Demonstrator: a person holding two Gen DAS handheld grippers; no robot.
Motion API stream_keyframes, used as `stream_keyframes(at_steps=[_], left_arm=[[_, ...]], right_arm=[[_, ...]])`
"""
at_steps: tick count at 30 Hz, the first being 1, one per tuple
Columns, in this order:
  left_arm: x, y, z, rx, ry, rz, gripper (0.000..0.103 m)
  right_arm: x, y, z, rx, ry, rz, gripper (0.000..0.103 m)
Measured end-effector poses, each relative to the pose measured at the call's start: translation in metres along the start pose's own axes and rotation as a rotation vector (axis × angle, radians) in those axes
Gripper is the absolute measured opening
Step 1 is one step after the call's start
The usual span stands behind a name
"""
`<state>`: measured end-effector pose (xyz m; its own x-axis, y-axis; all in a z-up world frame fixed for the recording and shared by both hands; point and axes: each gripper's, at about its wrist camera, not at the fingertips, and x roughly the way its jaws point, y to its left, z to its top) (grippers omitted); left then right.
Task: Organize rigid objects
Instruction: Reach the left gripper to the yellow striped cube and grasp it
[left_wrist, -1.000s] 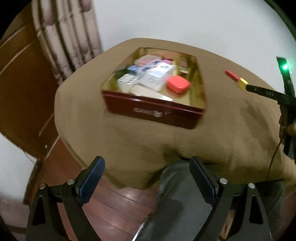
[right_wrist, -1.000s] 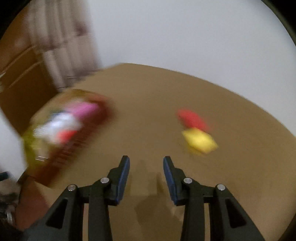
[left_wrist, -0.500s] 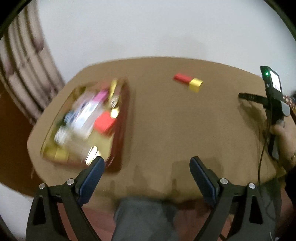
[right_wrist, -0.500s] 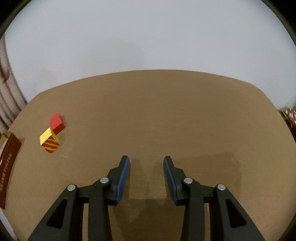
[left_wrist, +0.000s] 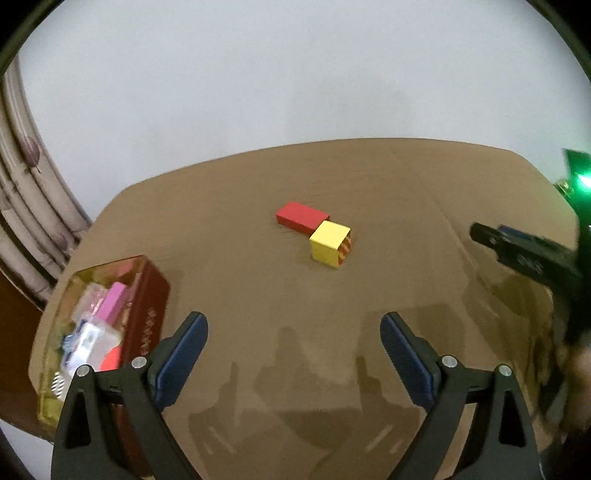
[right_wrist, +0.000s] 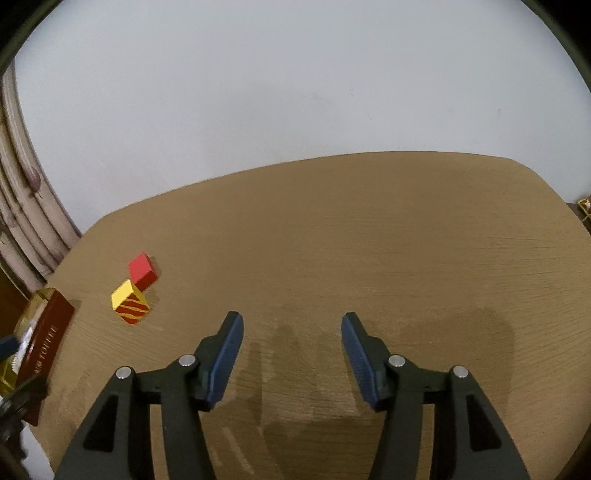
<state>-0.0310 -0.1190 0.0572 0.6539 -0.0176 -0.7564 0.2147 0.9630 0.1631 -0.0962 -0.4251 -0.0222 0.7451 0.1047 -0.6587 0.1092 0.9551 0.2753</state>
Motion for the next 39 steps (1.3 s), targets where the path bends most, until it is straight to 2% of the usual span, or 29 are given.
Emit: stream_keyframes(at_steps=[4, 12, 27, 35, 37, 39], left_arm=[[0.023, 0.0, 0.014, -0.052, 0.026, 0.003, 0.093], [0.058, -0.003, 0.034, -0.121, 0.064, 0.022, 0.093], [0.108, 0.03, 0.046, -0.393, 0.146, 0.02, 0.093], [0.113, 0.025, 0.047, -0.388, 0.153, 0.07, 0.093], [0.112, 0.016, 0.047, -0.384, 0.157, 0.08, 0.087], [0.118, 0.017, 0.046, -0.382, 0.168, 0.081, 0.07]], right_arm=[[-0.014, -0.001, 0.002, 0.013, -0.017, 0.023, 0.057], [-0.014, -0.005, -0.001, 0.02, -0.025, 0.043, 0.057], [-0.021, -0.015, 0.001, 0.03, -0.024, 0.056, 0.057], [-0.023, -0.019, -0.001, 0.031, -0.025, 0.06, 0.057], [-0.023, -0.019, -0.001, 0.031, -0.025, 0.061, 0.057], [-0.022, -0.018, -0.001, 0.031, -0.026, 0.061, 0.057]])
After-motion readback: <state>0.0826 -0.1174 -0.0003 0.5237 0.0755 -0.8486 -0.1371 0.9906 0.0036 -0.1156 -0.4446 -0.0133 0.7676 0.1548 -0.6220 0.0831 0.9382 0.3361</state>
